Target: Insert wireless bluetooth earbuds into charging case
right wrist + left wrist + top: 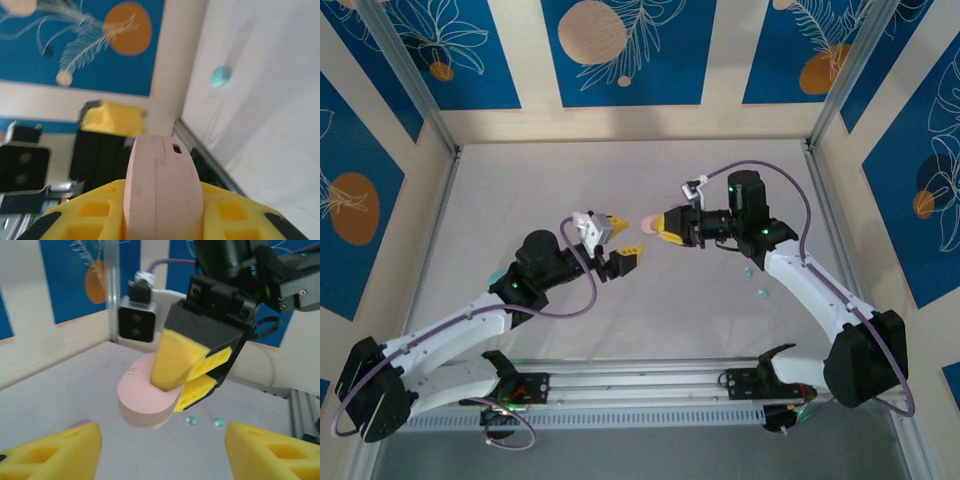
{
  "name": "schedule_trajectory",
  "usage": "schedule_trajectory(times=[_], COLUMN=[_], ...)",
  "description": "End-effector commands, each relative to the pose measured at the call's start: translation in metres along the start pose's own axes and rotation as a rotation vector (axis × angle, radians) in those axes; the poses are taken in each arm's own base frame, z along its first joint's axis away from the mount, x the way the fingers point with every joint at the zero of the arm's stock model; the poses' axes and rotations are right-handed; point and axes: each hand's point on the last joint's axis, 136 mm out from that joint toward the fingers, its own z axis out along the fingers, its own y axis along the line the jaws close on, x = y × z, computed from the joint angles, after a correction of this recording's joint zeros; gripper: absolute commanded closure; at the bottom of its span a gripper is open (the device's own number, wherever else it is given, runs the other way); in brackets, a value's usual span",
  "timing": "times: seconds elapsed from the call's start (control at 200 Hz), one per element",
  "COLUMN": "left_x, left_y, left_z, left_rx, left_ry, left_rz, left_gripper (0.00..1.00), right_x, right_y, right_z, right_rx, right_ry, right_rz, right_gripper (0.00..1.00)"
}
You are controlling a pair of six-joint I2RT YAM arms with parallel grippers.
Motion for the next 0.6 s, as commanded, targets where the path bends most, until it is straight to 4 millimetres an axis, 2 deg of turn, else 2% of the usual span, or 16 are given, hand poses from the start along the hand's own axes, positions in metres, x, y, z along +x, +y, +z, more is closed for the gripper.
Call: schedule_trajectory(times=[0.0,0.11,0.205,0.375,0.595], left_x=[-0.005,-0.007,-0.005,0.000,0.010], left_y=[0.017,0.023,0.027,0.032,0.032], left_z=[-0.012,-0.025,-0.035,-0.051,-0.061], left_rx=[-0.126,-0.180,-0.216,-0.267,-0.288], left_ry=[0.005,0.009,0.030,0.065,0.129], left_rz=[0.017,0.010,-0.008,-0.038,-0.069], left_gripper=[0.33,0.33,0.31,0.32,0.32], right_x=[-0.019,-0.025,-0.029,-0.043,-0.061], right_y=[-0.055,-0.113,-0.146,-0.190,-0.230], right_z=[-0.006,-0.003,0.009,0.040,0.072], right_rx=[0.161,0.254,0.282,0.371,0.465], right_ry=[-0.134,-0.147,-0.110,-0.054,-0.018], right_rz=[0.109,0.272,0.343,0.368,0.372], right_gripper=[0.84,0.84,0.84,0.84,0.83])
